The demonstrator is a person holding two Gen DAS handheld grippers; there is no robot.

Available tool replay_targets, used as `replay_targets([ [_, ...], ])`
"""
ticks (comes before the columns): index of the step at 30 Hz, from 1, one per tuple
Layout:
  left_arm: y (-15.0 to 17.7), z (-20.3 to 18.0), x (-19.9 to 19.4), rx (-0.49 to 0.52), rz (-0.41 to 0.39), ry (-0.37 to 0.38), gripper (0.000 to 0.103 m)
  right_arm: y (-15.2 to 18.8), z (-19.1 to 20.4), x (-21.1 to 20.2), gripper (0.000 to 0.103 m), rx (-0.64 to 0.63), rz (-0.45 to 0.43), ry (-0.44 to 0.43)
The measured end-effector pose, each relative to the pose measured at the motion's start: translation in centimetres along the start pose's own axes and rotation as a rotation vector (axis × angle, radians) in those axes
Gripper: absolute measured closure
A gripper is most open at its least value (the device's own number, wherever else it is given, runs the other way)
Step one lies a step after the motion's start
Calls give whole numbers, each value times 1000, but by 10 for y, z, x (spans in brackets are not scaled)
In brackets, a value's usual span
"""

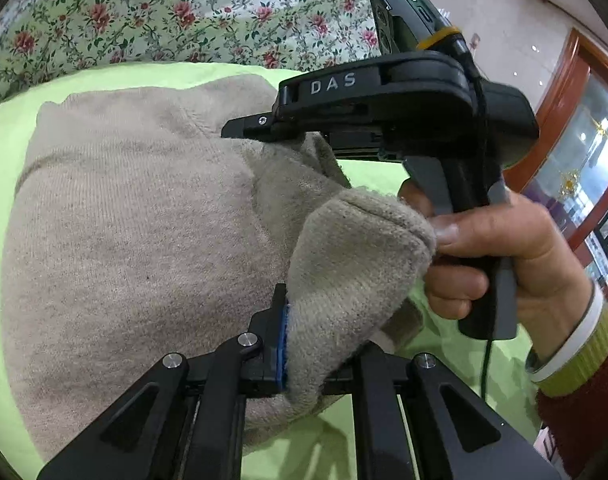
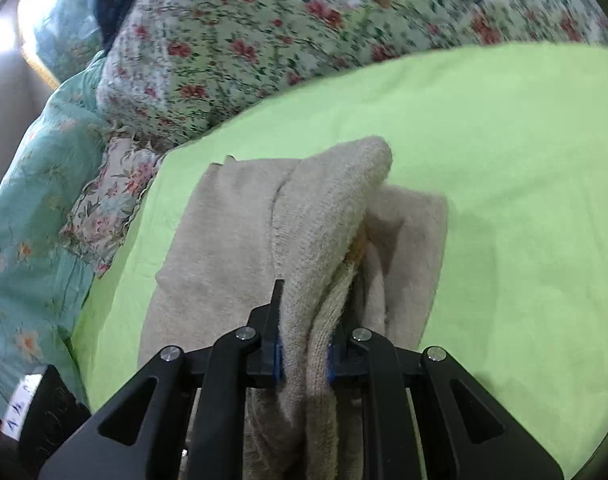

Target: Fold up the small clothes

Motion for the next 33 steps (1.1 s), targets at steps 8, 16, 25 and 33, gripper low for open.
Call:
replay_targets([
  [8,13,-10,-11,11,51,75,48,10,-12,1,63,16,11,129],
  [16,40,34,-79,-59,7,56,15,30,-30,-43,14,150,-56,117],
  [25,10,150,-68,-365,4,56,14,45,-25,-10,14,189,35,19],
  [33,-17,174,-4,-414,39,185,10,38,-27,9,19,203,69,-43],
])
Point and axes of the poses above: each gripper's, at about its wrist camera, not at the fingertips, and x roughly the way its jaws point, z to its left, y to its underside, the point moved 4 cm from there along x, roughly the way its jaws point, and after that the axes turned 3 degrees about z, right-handed, at the moved point
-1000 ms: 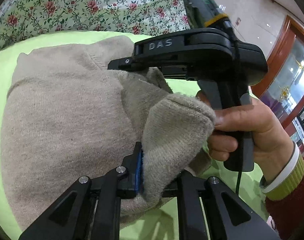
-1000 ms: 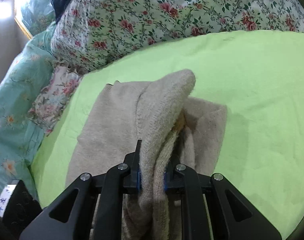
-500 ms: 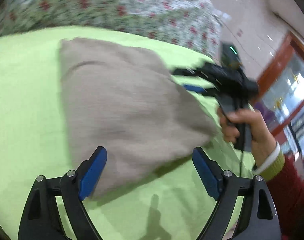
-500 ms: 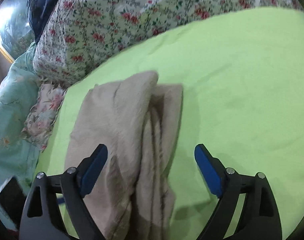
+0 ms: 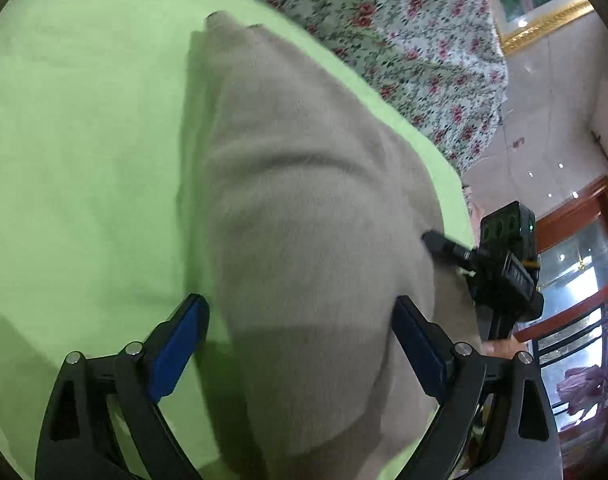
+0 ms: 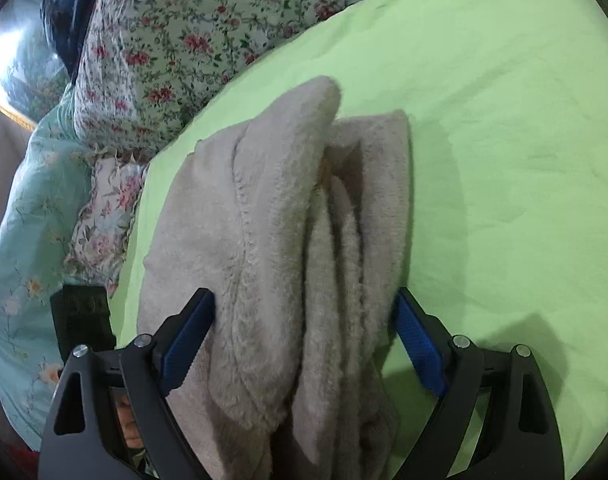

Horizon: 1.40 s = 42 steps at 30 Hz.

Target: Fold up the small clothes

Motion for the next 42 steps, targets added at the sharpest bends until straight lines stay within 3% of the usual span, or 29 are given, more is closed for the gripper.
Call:
replay_targets([
  [1,-3,-2,3,12,-8,-5,19,1,3,3,37,-12,14,-4],
  [2,-3,-6,5,21,-9,-4,33,3,6,9,45,-9,39,-16],
  [4,-4,-10,5,25,-13,0,41,5,9,13,55,-3,43,1],
  [7,2,-19,-14,63,-30,7,52,8,22,5,63,20,12,-41],
  [10,13,-25,-50,104,-68,0,54,16,48,-2,65,-3,-13,-104],
  [17,46,5,-156,119,-149,-93,54,50,133,38,66,-112,19,-226],
  [22,74,45,-196,100,-145,-177,53,77,171,79,66,-144,69,-264],
  [24,87,65,-192,70,-111,-211,49,89,173,98,66,-142,97,-241],
  [26,98,81,-186,49,-102,-247,39,96,167,105,62,-136,88,-212],
  [29,106,95,-185,-19,-130,-196,30,96,159,106,56,-95,87,-227],
  [34,113,95,-193,-70,-155,-172,25,96,160,96,38,-90,95,-135],
  [39,118,93,-220,-69,-233,-250,23,79,163,51,36,-129,-61,-24],
  [42,119,98,-233,-92,-266,-273,23,61,173,45,37,-153,-102,-22],
])
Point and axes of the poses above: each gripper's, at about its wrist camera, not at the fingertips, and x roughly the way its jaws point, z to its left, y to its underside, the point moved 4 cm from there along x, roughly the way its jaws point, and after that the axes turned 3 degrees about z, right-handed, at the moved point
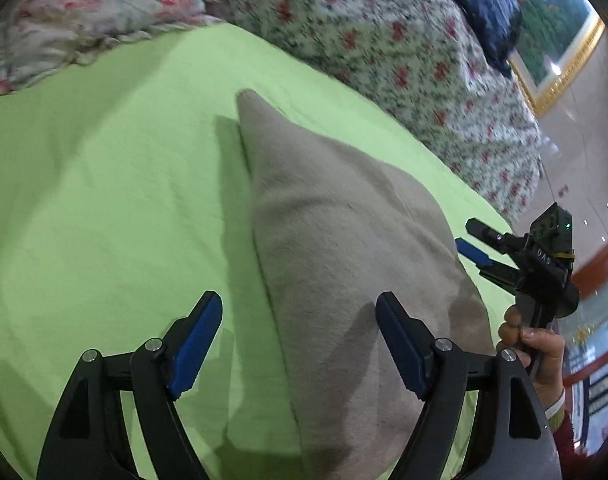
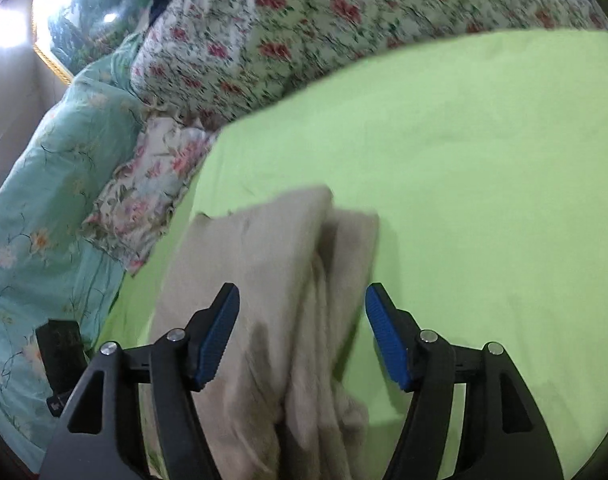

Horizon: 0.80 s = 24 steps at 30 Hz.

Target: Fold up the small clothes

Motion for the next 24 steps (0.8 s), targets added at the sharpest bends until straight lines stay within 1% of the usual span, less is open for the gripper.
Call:
replay_targets([
  [2,-1,2,1,0,0,-21,23,-9,8,11,43,-25,12,12],
  [3,0,2,4,1,8,-29,23,-13,12,21,44,-40,29,26],
  [4,0,2,8,1,13,-28,23,-15,13,34,52,-40,65,38],
  [5,1,0,13,4,23,-21,23,-13,12,43,76,-31,97,39],
  [6,2,-2,18,8,35,-19,23,-13,12,52,83,-23,127,32],
  [7,2,-5,22,15,41,-19,26,-13,13,57,86,-24,134,31],
  [8,2,-8,23,24,43,-13,32,-14,14,53,88,-35,113,29],
  [10,0,-23,24,70,46,-1,41,-18,18,38,90,-43,59,6],
  [12,1,-35,24,119,36,-35,41,-20,14,28,90,-38,28,20],
  [14,4,-46,31,160,41,-74,38,-19,5,33,91,-50,46,70],
  [16,11,-52,39,174,55,-103,36,-12,-7,52,90,-48,97,119],
  [17,13,-54,40,188,53,-121,34,-9,-11,57,89,-41,114,124],
  [19,17,-58,40,214,52,-149,33,-7,-15,57,86,-16,107,109],
  [20,19,-57,38,211,60,-145,33,-9,-15,51,82,2,96,103],
  [22,20,-51,30,182,75,-116,33,-11,-13,37,82,11,74,125],
  [24,18,-47,18,168,59,-108,33,-11,-4,11,81,-8,29,138],
])
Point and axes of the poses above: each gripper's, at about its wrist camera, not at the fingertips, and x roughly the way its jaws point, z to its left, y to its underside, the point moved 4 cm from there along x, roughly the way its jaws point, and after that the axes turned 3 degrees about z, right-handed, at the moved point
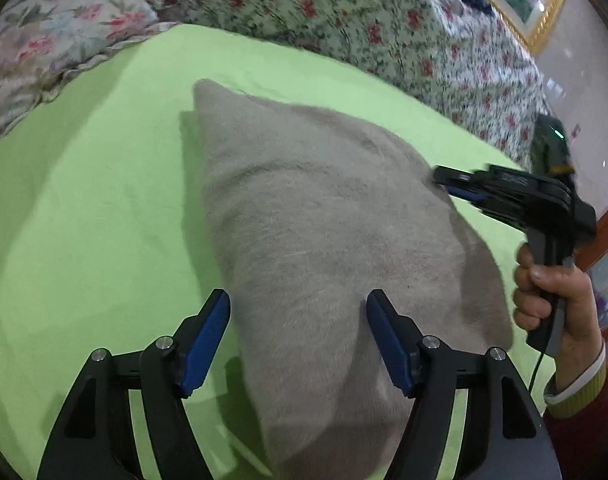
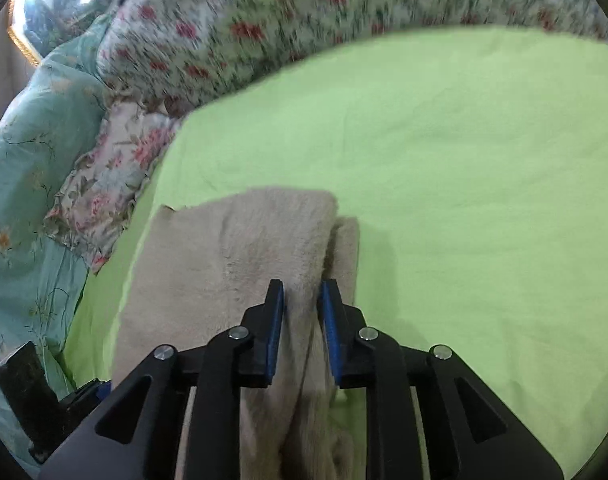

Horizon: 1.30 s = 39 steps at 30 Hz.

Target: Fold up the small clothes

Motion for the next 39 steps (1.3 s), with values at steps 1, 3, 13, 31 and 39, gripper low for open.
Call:
replay_targets([
  [1,-1,3,-8,0,-24,-9,33,1,4,-9,81,-6,-17,-11],
  [3,-5,4,-25,1,-75,3,33,6,17,-30,81,-18,-49,-51],
  [13,-15,-27,6,39,-20,235,34,49,42,18,93,63,42,-89],
  [31,50,-35,-42,103,-17,271,36,89,35,-27,99,-7,-4,-77],
  [39,98,-27,-32,122,52,209,39,152,16,-27,99,-83,37,69],
])
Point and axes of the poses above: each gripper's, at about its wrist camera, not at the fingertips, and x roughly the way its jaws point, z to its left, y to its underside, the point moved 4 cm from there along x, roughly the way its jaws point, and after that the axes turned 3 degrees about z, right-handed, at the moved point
